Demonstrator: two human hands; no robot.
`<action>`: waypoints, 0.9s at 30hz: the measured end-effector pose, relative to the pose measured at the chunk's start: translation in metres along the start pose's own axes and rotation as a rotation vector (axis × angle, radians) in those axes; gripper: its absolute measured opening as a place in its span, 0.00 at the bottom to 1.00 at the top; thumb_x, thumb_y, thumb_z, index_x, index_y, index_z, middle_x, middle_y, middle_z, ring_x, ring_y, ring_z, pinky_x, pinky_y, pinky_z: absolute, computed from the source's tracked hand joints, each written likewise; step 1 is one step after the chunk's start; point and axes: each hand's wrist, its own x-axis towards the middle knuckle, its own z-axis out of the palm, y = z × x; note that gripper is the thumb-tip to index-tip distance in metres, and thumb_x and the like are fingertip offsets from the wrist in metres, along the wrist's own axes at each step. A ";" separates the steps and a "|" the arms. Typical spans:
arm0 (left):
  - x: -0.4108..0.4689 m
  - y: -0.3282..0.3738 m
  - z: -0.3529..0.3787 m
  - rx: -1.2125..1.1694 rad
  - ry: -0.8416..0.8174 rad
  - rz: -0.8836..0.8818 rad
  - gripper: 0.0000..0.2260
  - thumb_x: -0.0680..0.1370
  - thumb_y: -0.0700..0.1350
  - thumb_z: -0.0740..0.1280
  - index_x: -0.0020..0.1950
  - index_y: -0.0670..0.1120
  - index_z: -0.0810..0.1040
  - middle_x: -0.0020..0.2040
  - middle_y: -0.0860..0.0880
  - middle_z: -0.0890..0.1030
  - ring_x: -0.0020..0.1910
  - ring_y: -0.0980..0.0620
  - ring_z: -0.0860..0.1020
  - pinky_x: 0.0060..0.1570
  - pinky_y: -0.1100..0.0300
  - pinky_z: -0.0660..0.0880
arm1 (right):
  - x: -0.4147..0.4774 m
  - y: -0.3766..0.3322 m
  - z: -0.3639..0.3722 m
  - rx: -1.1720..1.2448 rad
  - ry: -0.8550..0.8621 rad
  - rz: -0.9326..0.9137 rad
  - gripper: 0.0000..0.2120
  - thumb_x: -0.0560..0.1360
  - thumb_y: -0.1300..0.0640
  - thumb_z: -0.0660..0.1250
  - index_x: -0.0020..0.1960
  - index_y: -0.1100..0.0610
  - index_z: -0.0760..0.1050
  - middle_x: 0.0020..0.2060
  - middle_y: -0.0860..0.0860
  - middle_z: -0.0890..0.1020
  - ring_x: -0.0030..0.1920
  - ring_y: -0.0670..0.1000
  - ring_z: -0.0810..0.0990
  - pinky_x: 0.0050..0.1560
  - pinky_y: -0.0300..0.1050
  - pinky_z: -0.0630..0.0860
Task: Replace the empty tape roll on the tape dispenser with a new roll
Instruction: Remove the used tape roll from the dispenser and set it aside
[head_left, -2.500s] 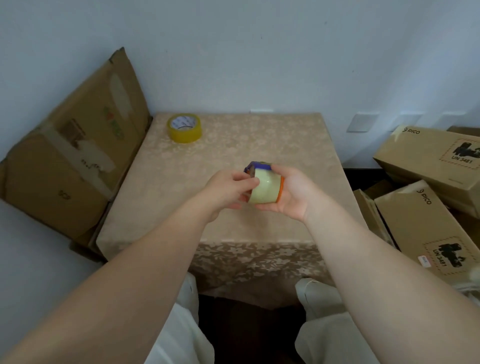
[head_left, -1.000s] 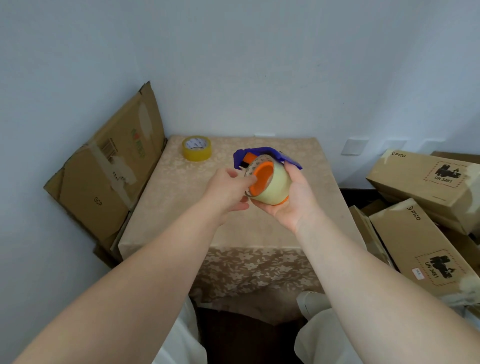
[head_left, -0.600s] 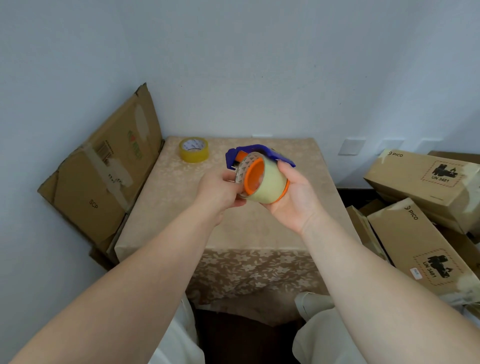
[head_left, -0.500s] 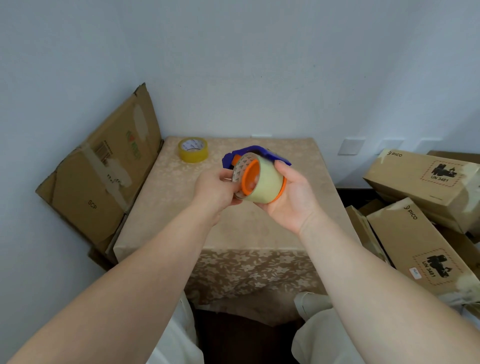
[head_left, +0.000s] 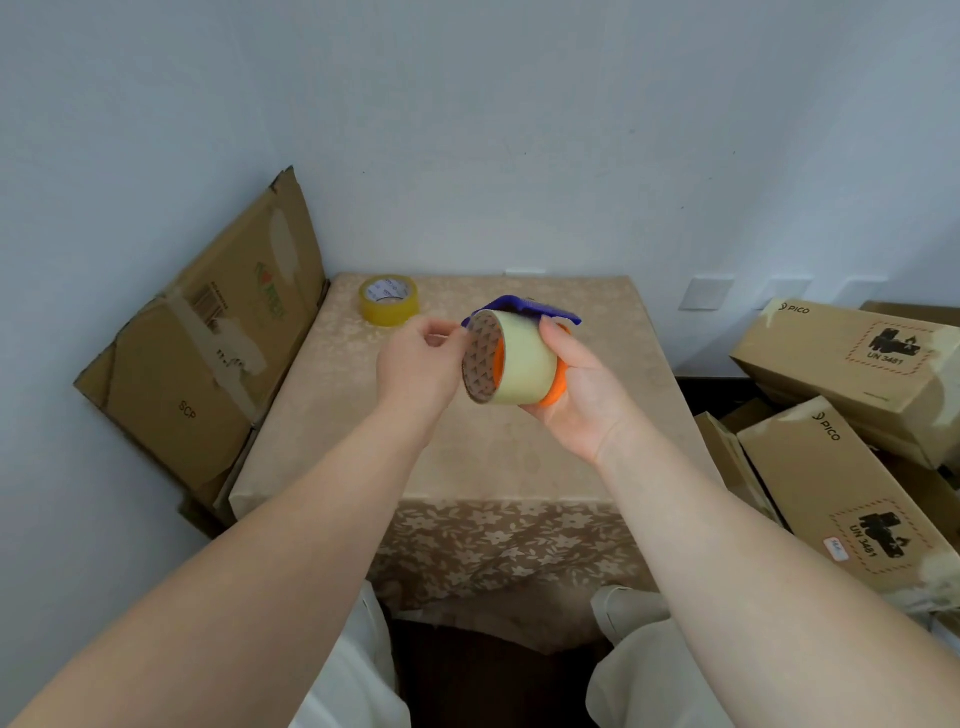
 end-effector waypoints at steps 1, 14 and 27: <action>-0.001 0.004 0.000 0.005 0.010 -0.006 0.05 0.73 0.51 0.66 0.38 0.53 0.76 0.41 0.52 0.79 0.44 0.49 0.79 0.52 0.48 0.79 | 0.000 0.000 0.000 -0.037 0.011 -0.017 0.09 0.79 0.51 0.61 0.55 0.50 0.76 0.50 0.49 0.83 0.51 0.51 0.80 0.59 0.51 0.73; -0.008 0.006 -0.001 -0.085 -0.354 -0.077 0.05 0.74 0.42 0.69 0.39 0.50 0.78 0.40 0.50 0.80 0.44 0.48 0.77 0.48 0.54 0.73 | 0.000 0.006 0.004 -0.294 0.104 -0.098 0.05 0.77 0.51 0.64 0.52 0.45 0.76 0.50 0.47 0.82 0.52 0.50 0.80 0.58 0.49 0.74; 0.005 -0.011 -0.009 -0.134 -0.188 -0.141 0.01 0.75 0.40 0.67 0.46 0.44 0.78 0.48 0.45 0.80 0.46 0.48 0.76 0.46 0.57 0.72 | 0.006 0.004 -0.022 -0.259 0.285 0.050 0.11 0.71 0.56 0.72 0.51 0.49 0.72 0.42 0.50 0.80 0.46 0.50 0.79 0.54 0.54 0.78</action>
